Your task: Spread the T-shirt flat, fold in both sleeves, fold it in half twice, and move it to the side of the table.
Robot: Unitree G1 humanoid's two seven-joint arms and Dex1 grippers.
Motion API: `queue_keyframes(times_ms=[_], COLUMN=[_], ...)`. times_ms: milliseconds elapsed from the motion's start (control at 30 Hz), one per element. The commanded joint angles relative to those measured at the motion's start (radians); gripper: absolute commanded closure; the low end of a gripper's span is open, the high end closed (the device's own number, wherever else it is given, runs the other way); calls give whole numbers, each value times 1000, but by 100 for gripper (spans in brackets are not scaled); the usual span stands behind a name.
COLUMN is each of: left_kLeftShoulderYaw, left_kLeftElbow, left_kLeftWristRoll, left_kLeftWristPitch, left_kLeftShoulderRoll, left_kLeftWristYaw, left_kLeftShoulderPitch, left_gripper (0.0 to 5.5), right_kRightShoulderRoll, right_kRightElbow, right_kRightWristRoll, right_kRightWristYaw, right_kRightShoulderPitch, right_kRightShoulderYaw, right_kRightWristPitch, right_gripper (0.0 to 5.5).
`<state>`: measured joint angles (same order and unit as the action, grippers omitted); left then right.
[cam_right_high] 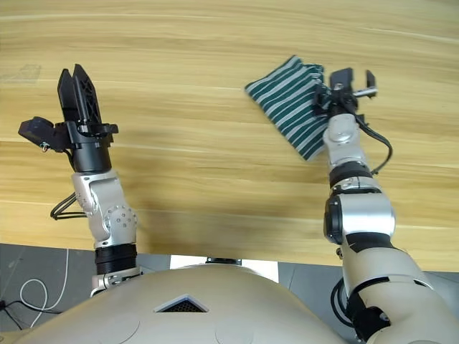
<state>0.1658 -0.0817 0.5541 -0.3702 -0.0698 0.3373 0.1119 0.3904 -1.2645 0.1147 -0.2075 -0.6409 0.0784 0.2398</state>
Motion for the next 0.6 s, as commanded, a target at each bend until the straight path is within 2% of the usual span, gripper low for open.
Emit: queue_keyframes(times_ms=[33,233,433,500,600], left_kLeftShoulderYaw=[41,102,120,123,107], left_kLeftElbow=[19,43,81,126,194], left_kLeftWristRoll=[8,19,39,28,-39], left_kLeftWristPitch=[-13,-60,-82,-88,-110], left_kLeftShoulderRoll=[-16,-35,-35,-34,-21], left_kLeftWristYaw=[-21,-30,-23,-28,-37], left_kLeftShoulderPitch=[31,90,97,79,52], left_gripper=[374,374,374,374,374], right_kRightShoulderRoll=[60,112,83,82,86], right_kRightElbow=[-46,-52,-47,-24,77], right_kRightWristRoll=[-128,-180,-165,-132,-51], right_kRightWristYaw=[-64,-166,-134,-117,-176], right_kRightShoulderPitch=[36,10,-25,-33,-20], right_kRightShoulderYaw=[150,242,234,201,139], right_kRightWristPitch=[-99,-126,-98,0,270], right_gripper=[13,13,13,13,13])
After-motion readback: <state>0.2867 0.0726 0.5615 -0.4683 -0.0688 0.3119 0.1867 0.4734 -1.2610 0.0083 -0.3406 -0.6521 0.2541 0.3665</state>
